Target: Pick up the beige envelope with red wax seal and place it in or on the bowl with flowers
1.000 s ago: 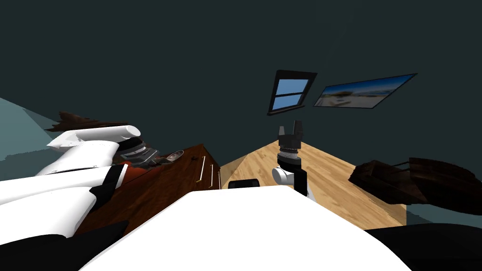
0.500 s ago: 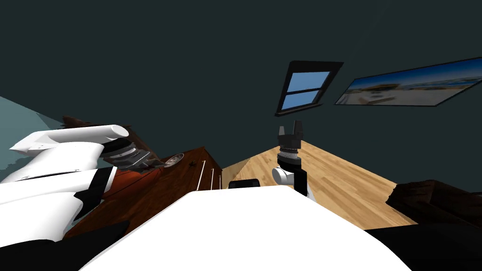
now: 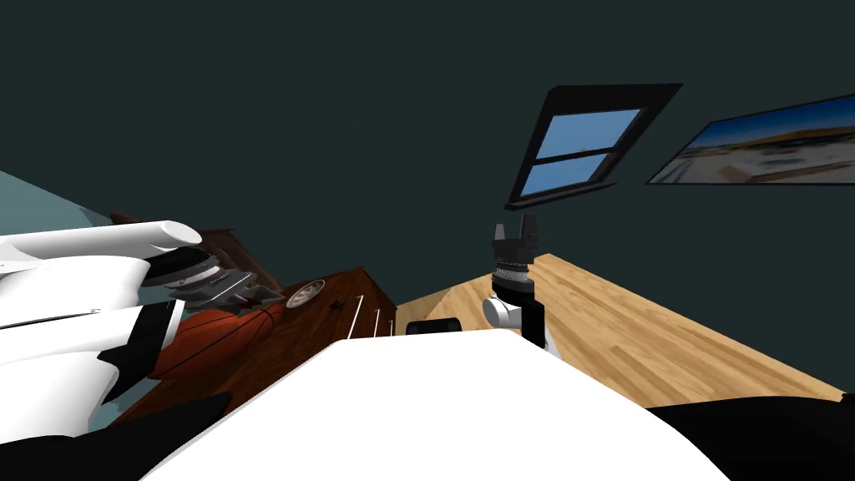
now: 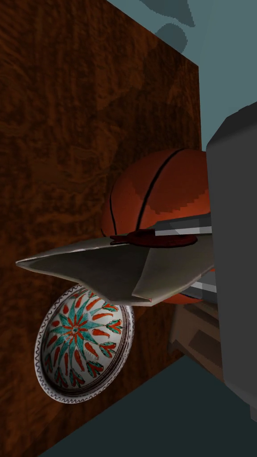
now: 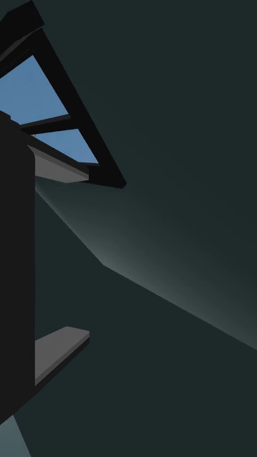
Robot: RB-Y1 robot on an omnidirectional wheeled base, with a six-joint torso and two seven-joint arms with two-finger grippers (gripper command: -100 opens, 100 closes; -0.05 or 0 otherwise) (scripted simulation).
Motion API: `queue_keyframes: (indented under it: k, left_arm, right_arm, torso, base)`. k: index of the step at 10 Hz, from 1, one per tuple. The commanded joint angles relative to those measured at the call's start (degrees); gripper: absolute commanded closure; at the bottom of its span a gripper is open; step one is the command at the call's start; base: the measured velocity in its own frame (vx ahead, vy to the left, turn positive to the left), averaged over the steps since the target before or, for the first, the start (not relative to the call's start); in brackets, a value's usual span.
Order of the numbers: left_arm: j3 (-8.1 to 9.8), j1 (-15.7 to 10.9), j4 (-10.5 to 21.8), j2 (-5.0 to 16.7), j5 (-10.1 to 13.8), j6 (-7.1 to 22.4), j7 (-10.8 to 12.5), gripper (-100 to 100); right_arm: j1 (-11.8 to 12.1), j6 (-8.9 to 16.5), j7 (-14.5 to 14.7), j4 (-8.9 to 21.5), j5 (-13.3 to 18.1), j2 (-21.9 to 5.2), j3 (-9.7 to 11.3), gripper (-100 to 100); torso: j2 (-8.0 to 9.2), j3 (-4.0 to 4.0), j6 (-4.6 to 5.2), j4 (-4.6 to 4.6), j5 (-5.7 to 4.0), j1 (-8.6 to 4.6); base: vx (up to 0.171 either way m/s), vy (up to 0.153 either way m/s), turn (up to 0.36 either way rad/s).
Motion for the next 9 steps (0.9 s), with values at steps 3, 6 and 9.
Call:
queue_keyframes:
  k: [3, 6, 9]
  left_arm:
    - [2.22, 1.8, 0.7, 1.8, 1.3, 1.0, -4.3, 100]
    - [3.68, 3.2, 1.4, 2.9, 2.1, 2.2, -6.7, 100]
    - [3.24, 2.7, 1.8, 2.8, 1.9, 1.8, -6.4, -100]
  right_arm:
    - [0.0, 0.0, 0.0, 0.0, 0.0, 0.0, 0.0, 0]
    - [0.0, 0.0, 0.0, 0.0, 0.0, 0.0, 0.0, 0]
    - [0.0, 0.0, 0.0, 0.0, 0.0, 0.0, 0.0, 0]
  torso:
    - [-0.28, -0.16, 0.05, -0.05, 0.02, 0.21]
    - [0.03, 0.03, 0.16, 0.04, 0.05, 0.24]
    - [0.73, 0.44, 0.2, 0.22, -0.01, 0.06]
  base:
    - [0.277, 0.049, 0.168]
    - [0.192, 0.043, 0.068]
    - [0.032, 0.005, 0.008]
